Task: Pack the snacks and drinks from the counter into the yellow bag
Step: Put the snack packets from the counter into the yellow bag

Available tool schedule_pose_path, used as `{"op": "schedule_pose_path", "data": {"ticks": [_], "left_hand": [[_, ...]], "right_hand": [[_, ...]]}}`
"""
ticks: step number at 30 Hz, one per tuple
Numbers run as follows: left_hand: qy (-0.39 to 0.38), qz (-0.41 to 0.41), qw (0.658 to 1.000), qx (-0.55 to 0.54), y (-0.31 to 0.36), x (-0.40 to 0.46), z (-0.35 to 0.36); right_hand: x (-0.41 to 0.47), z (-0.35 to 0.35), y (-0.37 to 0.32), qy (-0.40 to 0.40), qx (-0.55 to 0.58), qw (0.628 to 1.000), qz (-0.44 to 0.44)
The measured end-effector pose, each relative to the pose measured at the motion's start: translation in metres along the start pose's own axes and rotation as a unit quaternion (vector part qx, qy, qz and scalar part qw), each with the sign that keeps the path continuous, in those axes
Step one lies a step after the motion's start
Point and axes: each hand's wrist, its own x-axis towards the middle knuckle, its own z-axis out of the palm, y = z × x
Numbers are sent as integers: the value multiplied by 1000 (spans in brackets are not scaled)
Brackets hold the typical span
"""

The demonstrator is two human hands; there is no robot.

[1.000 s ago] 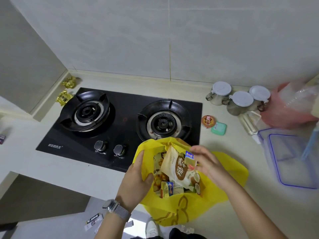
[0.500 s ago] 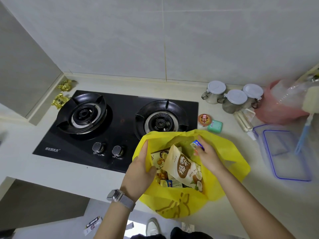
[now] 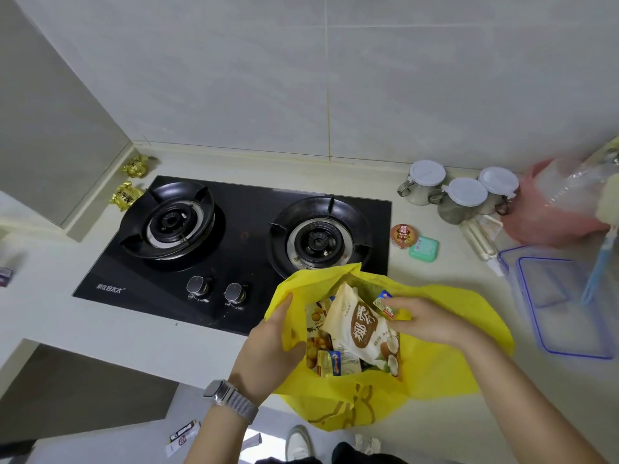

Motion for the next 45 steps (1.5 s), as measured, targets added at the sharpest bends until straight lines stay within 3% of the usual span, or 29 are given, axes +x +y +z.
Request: {"op": "schedule_pose_path", "data": {"ticks": [1, 3, 4, 6, 8, 9, 11, 13, 16, 27, 30, 33, 36, 40, 42, 45], "left_hand": [[0, 3, 1000, 1, 1, 0, 0], [-3, 8, 1000, -1, 4, -1, 1], [-3, 9, 1000, -5, 5, -1, 3], [3, 10, 1000, -14, 9, 0, 4], [14, 8, 1000, -25, 14, 2, 5], [18, 7, 999, -31, 17, 3, 5], [21, 3, 999, -40, 22, 6, 6], [24, -2, 999, -35, 25, 8, 5], [20, 0, 1000, -22, 27, 10, 4], [0, -35, 999, -25, 17, 14, 6], [-6, -24, 999, -22, 18, 15, 8], [-6, -10, 1000, -23, 18, 17, 9], [-8, -4, 1000, -25, 15, 17, 10], [-6, 12, 1000, -16, 14, 17, 5], [-4, 21, 1000, -10, 14, 17, 3], [-4, 33, 999, -16, 12, 16, 3]], "right_hand": [[-14, -15, -3, -36, 116, 992, -19], [-32, -47, -5, -6, 387, 918, -92], [-33, -61, -2, 65, 472, 872, -115], [-16, -81, 11, 253, 506, 817, -106], [17, -86, 27, 396, 388, 831, -35], [34, -85, 33, 419, 315, 851, 0], [66, -80, 44, 381, 183, 905, 48], [89, -70, 53, 291, 3, 952, 91], [110, -62, 63, 237, -127, 956, 118], [133, -50, 100, 275, -145, 946, 94], [126, -49, 93, 320, -63, 940, 96], [99, -52, 69, 433, 58, 896, 79], [57, -47, 31, 470, 192, 862, 12], [2, -9, -11, 415, 248, 866, -125], [-11, 14, -18, 342, 203, 903, -161], [-9, 40, -13, 246, 131, 950, -144]]}}
